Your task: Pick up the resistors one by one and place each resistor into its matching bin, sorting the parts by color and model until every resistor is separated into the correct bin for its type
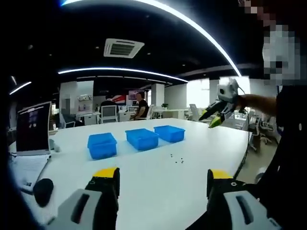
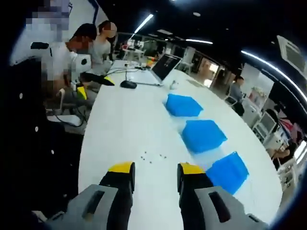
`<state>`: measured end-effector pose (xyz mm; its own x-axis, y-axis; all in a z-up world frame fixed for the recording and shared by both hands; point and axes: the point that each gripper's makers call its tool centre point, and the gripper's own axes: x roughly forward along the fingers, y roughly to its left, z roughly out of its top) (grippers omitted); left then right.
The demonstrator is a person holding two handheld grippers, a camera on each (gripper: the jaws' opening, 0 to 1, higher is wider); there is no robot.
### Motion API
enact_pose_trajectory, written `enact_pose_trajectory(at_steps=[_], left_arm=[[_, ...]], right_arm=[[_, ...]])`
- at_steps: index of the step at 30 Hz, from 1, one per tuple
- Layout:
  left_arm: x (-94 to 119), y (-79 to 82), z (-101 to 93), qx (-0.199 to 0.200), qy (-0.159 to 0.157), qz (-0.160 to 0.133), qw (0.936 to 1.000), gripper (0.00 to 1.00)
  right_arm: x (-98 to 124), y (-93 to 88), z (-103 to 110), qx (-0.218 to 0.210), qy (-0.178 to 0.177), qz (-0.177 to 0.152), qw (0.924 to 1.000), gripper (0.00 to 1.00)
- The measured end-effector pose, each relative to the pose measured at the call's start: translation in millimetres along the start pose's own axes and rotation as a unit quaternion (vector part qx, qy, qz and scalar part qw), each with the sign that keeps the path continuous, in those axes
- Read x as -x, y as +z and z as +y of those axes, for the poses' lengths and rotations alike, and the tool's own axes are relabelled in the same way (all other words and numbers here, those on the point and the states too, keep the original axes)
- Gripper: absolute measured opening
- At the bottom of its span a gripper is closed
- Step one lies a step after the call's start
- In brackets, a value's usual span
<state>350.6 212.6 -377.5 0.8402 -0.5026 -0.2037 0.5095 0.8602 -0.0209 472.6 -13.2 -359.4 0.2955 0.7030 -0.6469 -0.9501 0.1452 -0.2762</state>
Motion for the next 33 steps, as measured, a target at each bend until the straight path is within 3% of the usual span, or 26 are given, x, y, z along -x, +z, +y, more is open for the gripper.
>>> enact_pose_trajectory(at_steps=[7,11,15,21,33], left_arm=[[5.3,-2.9,2.4,0.008,0.004,-0.004,1.0000,0.75],[7.1,-3.6,1.6,0.018,0.000,-0.009,0.9998,0.75],[9.3,-7.1,3.3,0.018,0.004,-0.007,0.9998,0.75],[13.1,-13.6,7.9,0.031,0.009,-0.009,0.9994,0.74],[14.3,-20.0,6.9,0.029,0.010,-0.001,0.9995,0.74]], right_arm=[[-49.9,3.6,0.1,0.041,0.072,0.061,0.9948,0.35],[-74.0,3.8,5.0,0.024,0.118,0.089,0.9887,0.32],[-96.6,-2.7,0.6,0.068,0.124,0.121,0.9825,0.29],[-126.0,-16.4,6.0,0.085,0.149,0.163,0.9717,0.26],[-147.2,-39.1,-3.7,0.103,0.164,0.207,0.9589,0.17]])
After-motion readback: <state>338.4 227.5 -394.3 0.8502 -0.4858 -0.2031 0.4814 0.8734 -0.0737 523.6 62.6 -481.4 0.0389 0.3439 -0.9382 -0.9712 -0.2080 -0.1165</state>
